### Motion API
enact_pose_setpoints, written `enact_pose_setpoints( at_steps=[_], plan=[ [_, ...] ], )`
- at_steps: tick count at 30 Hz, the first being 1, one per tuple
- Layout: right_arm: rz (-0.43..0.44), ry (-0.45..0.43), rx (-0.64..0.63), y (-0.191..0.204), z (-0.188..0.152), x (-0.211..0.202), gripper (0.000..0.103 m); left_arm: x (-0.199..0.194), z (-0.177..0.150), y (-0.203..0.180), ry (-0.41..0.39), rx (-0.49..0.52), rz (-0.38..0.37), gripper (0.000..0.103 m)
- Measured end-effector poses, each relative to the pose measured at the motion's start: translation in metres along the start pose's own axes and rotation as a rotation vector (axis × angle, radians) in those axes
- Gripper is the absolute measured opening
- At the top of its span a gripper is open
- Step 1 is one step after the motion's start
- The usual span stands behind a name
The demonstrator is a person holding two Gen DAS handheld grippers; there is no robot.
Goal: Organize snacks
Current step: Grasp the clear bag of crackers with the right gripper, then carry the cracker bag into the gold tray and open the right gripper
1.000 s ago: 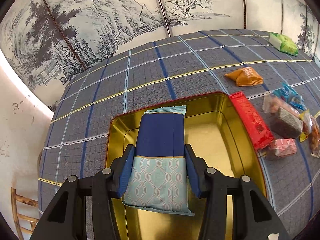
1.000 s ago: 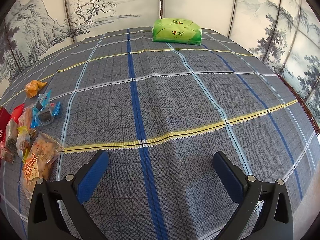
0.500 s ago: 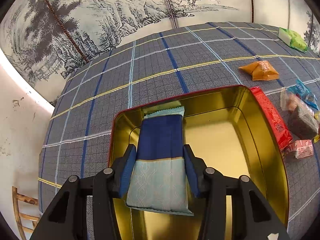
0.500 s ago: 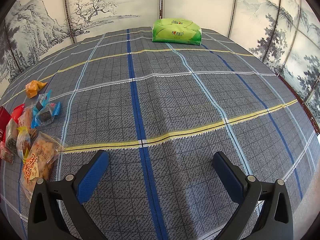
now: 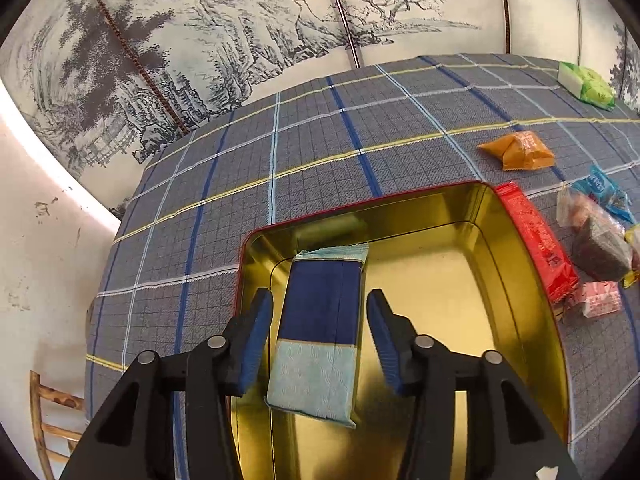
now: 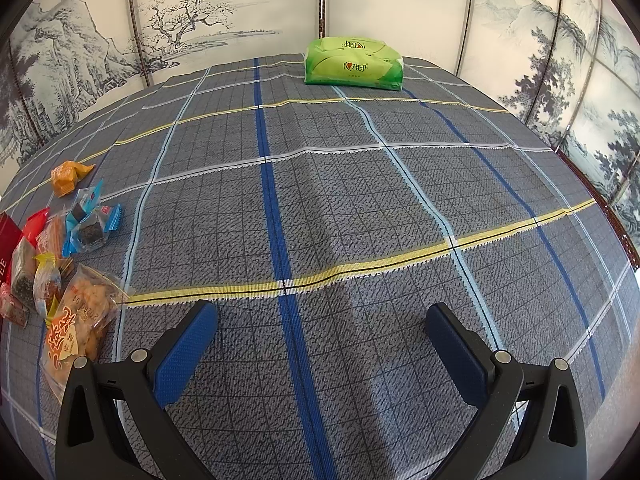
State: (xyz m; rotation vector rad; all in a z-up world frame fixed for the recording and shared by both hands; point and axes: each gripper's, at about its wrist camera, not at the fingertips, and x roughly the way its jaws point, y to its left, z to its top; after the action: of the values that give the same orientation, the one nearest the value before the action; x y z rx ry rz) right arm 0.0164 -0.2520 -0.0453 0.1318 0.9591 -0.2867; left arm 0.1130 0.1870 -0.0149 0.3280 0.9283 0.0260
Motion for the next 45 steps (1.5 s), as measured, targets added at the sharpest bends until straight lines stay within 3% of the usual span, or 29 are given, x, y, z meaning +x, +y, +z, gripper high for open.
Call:
enact_pose_setpoints(
  at_steps=[3,5,7,11,16,25,30,32,33,35,36,37,45],
  plan=[
    [-0.001,0.006,0.003,-0.001,0.001,-0.001,0.103,-0.021,-0.005,0.002,-0.042,-0.042,0.017,0.050],
    [0.014,-0.004,0.027,-0.001,-0.002,-0.008,0.102,-0.040,-0.011,0.006,-0.085,-0.087,-0.001,0.063],
    [0.090,-0.041,0.045,0.005,-0.006,-0.025,0.099,-0.061,-0.019,0.011,-0.137,-0.133,-0.017,0.073],
    [0.209,-0.067,-0.054,0.045,-0.009,-0.056,0.096,-0.092,-0.036,0.008,-0.190,-0.159,-0.078,0.074],
    [0.276,0.017,-0.146,0.098,-0.015,-0.053,0.069,-0.105,-0.053,-0.006,-0.163,-0.151,-0.141,0.074],
    [0.298,0.055,-0.118,0.118,-0.011,-0.045,0.069,-0.110,-0.065,-0.022,-0.148,-0.126,-0.180,0.075],
    [0.279,0.119,-0.083,0.125,-0.012,-0.033,0.070,-0.109,-0.068,-0.029,-0.139,-0.117,-0.197,0.075],
    [0.246,0.102,-0.122,0.132,-0.014,-0.034,0.069,-0.107,-0.069,-0.033,-0.129,-0.105,-0.196,0.075],
    [0.237,0.098,-0.139,0.133,-0.015,-0.034,0.067,-0.107,-0.069,-0.034,-0.124,-0.102,-0.195,0.075],
    [0.217,0.090,-0.192,0.133,-0.018,-0.036,0.057,-0.107,-0.069,-0.034,-0.121,-0.098,-0.200,0.075],
    [0.209,0.086,-0.220,0.130,-0.018,-0.037,0.046,-0.108,-0.069,-0.033,-0.124,-0.098,-0.201,0.075],
    [0.223,0.088,-0.229,0.126,-0.018,-0.037,0.044,-0.109,-0.070,-0.033,-0.128,-0.098,-0.202,0.076],
    [0.281,0.073,-0.259,0.110,-0.020,-0.041,0.040,-0.113,-0.071,-0.034,-0.144,-0.103,-0.201,0.080]
  ],
)
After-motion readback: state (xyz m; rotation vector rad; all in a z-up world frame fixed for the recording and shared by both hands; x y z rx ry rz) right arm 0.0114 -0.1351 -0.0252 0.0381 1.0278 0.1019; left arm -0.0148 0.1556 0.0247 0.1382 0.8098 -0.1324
